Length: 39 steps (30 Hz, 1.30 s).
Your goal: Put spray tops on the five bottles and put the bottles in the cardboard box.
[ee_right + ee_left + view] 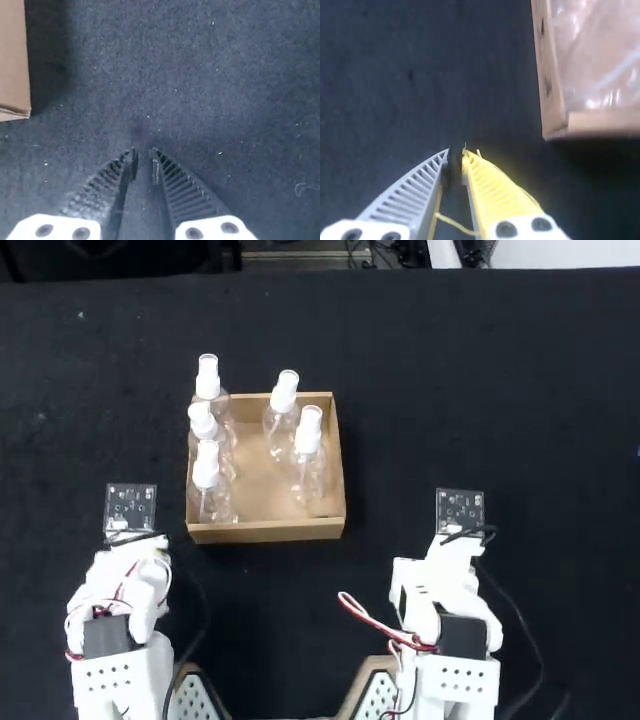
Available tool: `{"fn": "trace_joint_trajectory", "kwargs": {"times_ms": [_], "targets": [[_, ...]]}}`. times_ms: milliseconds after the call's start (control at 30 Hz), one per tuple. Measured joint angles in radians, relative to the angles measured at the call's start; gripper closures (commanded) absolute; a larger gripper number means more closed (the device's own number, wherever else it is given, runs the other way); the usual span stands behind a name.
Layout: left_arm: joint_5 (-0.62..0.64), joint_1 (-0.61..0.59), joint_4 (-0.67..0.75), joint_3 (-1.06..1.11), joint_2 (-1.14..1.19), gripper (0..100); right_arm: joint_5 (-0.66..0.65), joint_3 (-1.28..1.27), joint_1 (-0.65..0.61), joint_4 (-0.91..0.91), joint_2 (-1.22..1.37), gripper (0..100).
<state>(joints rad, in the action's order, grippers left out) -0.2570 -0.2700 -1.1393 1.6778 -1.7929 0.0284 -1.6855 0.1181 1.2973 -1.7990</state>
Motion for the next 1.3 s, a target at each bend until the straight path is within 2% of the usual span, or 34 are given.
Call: {"fn": "trace_joint_trajectory", "kwargs": {"times_ms": [133,1300], "targets": [[-0.002,0.000,-0.095,0.000,0.000,97,0.000,0.000,0.000,0.000,0.000,98.7],[-0.003,0.000,-0.103,0.000,-0.020,97,0.000,0.000,0.000,0.000,0.000,98.7]]}}
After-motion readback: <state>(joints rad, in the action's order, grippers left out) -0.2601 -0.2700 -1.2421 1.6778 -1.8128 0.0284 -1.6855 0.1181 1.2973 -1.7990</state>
